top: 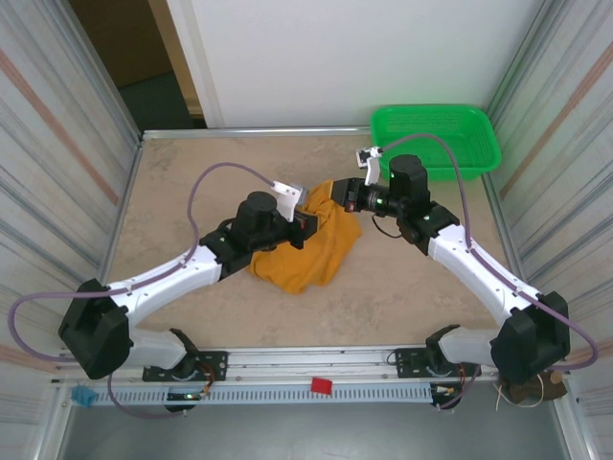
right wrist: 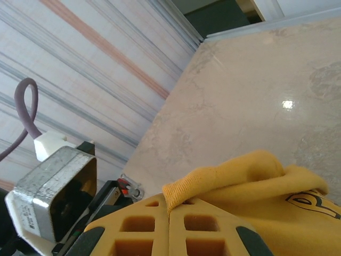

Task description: Fold the inside-out t-shirt

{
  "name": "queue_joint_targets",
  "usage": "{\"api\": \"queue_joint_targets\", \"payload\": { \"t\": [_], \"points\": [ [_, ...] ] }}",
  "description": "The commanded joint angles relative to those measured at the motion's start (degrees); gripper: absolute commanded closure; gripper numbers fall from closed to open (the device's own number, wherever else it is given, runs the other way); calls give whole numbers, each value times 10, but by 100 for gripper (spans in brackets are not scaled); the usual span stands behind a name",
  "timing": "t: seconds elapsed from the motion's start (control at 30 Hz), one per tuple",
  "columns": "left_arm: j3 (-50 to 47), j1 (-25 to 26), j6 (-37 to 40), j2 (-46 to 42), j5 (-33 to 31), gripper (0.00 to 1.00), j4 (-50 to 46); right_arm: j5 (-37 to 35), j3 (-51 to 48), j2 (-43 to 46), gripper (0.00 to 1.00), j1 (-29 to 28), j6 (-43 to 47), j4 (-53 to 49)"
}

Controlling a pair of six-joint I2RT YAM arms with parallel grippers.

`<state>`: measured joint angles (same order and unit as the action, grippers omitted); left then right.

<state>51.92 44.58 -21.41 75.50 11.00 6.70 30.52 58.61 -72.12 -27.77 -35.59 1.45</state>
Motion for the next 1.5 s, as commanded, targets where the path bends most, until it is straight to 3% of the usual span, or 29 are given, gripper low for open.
{"api": "queue_joint_targets", "payload": {
  "t": [0.0, 0.03, 0.1, 0.13, 0.3, 0.5, 0.53, 0.63, 0.83, 0.93, 1.0, 1.03, 1.1, 1.17, 1.33, 1.47],
  "points": [
    [47, -15, -17, -37, 31, 100, -21, -17, -8, -21, 100, 4, -2, 11],
    [63, -28, -41, -46, 47, 100, -28, -23, -6, -36, 90, 10, 1, 7],
    [103, -53, -97, -56, 91, 100, -37, -35, 3, -62, 51, 23, 8, -5],
    [128, -64, -125, -59, 109, 100, -43, -40, 4, -69, 44, 29, 10, -8],
    [227, -91, -228, -47, 154, 100, -73, -55, -7, -17, 42, 25, 7, -21],
    [218, -104, -346, -41, 165, 100, -13, -125, -6, 98, 48, -40, 43, -88],
    [217, -103, -351, -41, 166, 100, -8, -133, -4, 109, 47, -54, 51, -91],
    [218, -102, -357, -43, 169, 100, -5, -159, -1, 116, 32, -86, 70, -95],
    [228, -99, -358, -49, 174, 100, -11, -166, 13, 48, 31, -93, 81, -57],
    [227, -94, -364, -50, 176, 100, -9, -160, 46, 1, 31, -91, 92, -48],
    [219, -94, -373, -52, 176, 100, -3, -153, 68, -27, 38, -89, 99, -43],
    [214, -94, -376, -53, 172, 100, 0, -148, 74, -36, 45, -86, 100, -40],
    [203, -102, -377, -58, 162, 100, -6, -123, 80, -47, 79, -74, 99, -39],
    [187, -123, -377, -66, 153, 100, -10, -84, 69, -34, 100, -59, 98, -36],
    [121, -215, -387, -76, 131, 100, -2, 55, 1, 37, 100, -6, 81, 8],
    [94, -265, -401, -34, 157, 100, 51, 150, -34, 75, 100, 8, 59, 50]
  ]
}}
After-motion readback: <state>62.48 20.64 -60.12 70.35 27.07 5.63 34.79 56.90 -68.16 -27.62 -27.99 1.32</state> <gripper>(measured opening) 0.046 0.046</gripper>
